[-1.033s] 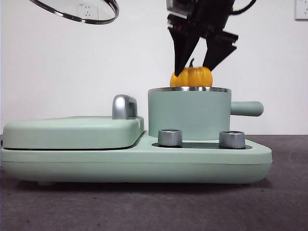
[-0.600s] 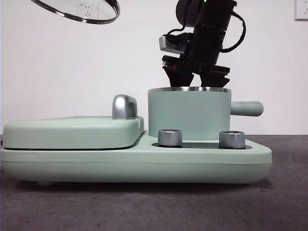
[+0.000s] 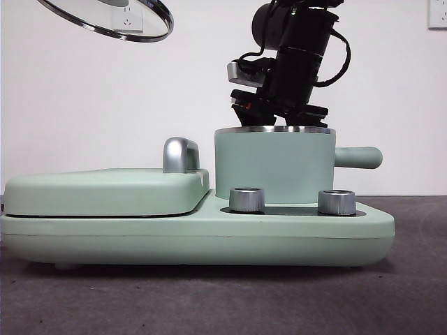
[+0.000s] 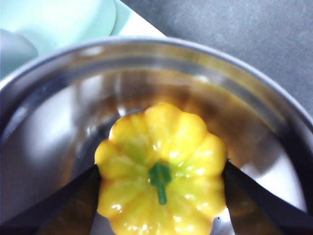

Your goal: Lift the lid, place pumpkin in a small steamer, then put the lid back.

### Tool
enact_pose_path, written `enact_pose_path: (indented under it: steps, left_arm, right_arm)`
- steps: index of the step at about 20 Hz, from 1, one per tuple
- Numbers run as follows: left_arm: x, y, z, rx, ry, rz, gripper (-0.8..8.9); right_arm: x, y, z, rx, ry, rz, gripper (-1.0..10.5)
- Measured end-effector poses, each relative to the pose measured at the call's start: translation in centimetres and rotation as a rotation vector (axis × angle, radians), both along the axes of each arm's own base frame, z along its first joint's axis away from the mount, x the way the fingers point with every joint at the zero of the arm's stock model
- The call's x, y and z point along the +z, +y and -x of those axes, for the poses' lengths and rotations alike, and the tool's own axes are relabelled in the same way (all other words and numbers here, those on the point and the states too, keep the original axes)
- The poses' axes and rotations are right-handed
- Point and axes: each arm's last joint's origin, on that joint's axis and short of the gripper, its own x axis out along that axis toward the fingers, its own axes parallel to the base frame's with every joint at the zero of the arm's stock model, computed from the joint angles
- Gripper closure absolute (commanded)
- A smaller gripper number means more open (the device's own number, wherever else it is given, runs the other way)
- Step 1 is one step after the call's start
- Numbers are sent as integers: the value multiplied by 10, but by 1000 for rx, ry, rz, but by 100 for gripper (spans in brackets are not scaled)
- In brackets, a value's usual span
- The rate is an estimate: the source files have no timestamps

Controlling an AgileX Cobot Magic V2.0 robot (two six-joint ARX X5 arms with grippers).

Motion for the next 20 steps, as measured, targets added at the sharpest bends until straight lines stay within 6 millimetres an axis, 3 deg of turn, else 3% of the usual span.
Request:
enact_pose_path:
  steps: [2, 4, 14, 16, 20]
  left_arm:
    - [0, 1, 0, 3, 0, 0, 804]
    - [0, 1, -1, 7, 0, 0, 804]
    - [0, 2, -1, 8, 0, -1, 804]
    - [0, 2, -1, 8, -1, 0, 804]
    - [0, 2, -1, 7, -1, -1, 803]
  right_arm:
    - [0, 0, 0, 0, 0, 0, 697]
    - [0, 0, 0, 0, 0, 0, 592]
    - [4, 1, -1, 2, 20, 10, 503]
    - [17, 1, -1, 0, 3, 6, 504]
    - [63, -6, 9, -24, -93, 6, 527]
